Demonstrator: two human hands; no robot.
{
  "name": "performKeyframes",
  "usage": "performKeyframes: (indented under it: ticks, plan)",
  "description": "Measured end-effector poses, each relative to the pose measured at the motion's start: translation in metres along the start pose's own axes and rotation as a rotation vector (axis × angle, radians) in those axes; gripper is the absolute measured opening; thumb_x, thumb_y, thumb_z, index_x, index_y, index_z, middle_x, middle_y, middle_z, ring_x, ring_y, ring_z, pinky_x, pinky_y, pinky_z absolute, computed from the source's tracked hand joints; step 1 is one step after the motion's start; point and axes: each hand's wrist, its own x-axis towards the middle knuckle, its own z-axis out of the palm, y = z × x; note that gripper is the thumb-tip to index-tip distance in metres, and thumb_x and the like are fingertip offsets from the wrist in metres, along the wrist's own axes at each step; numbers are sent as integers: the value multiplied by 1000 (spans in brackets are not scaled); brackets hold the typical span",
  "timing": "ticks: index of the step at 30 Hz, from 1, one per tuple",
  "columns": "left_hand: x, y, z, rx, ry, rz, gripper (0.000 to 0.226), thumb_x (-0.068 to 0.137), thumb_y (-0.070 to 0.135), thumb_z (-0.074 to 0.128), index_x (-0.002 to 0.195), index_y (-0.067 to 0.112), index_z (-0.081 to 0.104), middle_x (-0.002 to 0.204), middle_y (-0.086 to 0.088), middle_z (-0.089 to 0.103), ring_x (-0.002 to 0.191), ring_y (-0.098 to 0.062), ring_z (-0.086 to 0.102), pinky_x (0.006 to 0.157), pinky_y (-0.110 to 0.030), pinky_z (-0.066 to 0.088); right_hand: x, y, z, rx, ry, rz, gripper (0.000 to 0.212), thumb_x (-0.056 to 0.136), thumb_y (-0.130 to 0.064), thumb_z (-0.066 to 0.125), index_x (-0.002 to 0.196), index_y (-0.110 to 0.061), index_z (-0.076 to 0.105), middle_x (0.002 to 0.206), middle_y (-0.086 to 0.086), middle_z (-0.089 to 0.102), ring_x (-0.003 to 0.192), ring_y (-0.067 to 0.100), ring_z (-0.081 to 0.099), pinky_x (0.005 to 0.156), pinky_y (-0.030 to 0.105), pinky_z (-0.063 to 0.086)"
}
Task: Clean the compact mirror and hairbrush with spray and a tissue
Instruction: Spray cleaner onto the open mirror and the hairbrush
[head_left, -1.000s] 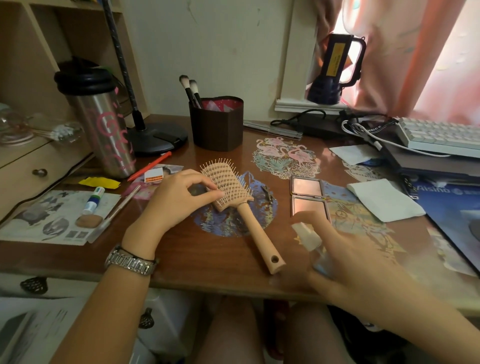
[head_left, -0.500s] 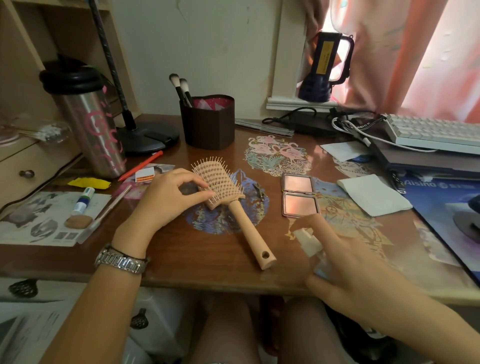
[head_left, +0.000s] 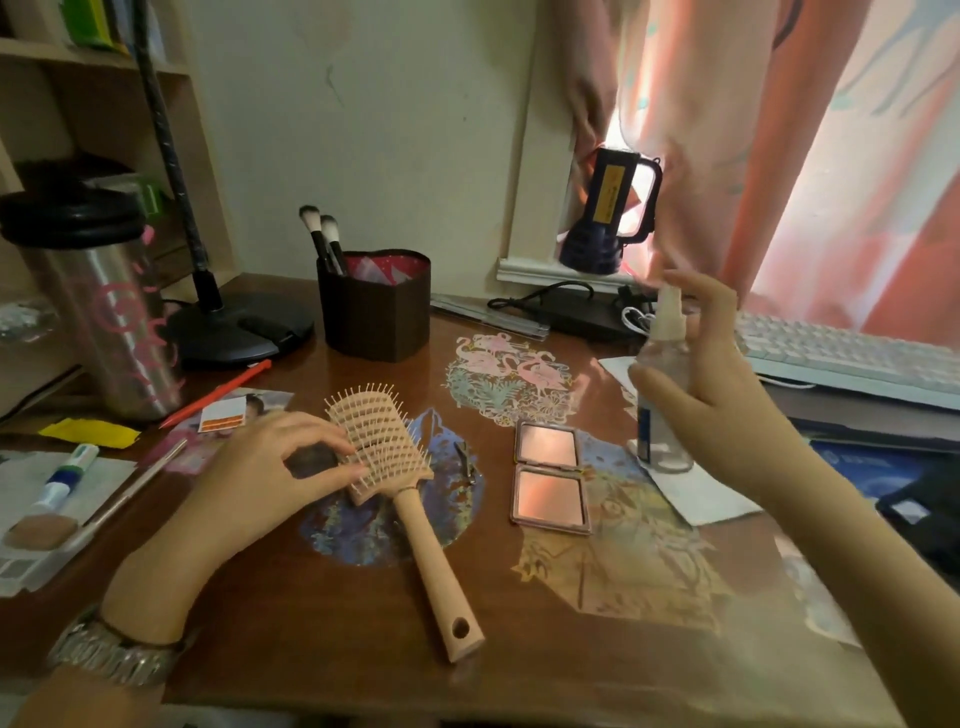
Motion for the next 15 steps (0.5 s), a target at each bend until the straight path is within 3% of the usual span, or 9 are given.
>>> performKeyframes:
  ticks: [4,7,10,15]
  plan:
    - [0,0,0,8,-17,19,30,62,63,52,89,52,51,109,24,51,105,2,44,90,-26,35,37,38,14,-10,92,24,63,88,-18,58,132,-30,14,95,1,54,84,25,62,78,41,53]
    - [1,-3,0,-7,-16,24,34,60,67,49,89,51,56,107,28,51,102,5,48,88,-25,37,56,65,27,36,102,74,72,83,-11,65,134,-26,15,102,7,59,90,26,62,79,37,50]
    - [1,-3,0,-20,11,29,35,61,63,55,90,46,63,104,29,55,102,9,49,84,-21,37,65,81,39,60,75,130,78,79,-6,68,135,-24,17,95,8,60,86,26,62,75,35,49]
    - [0,1,-2,-32,25,34,34,60,62,58,88,44,65,101,29,57,101,10,50,83,-18,37,72,93,53,75,105,147,78,78,-3,68,136,-21,18,90,6,58,88,27,59,82,44,50]
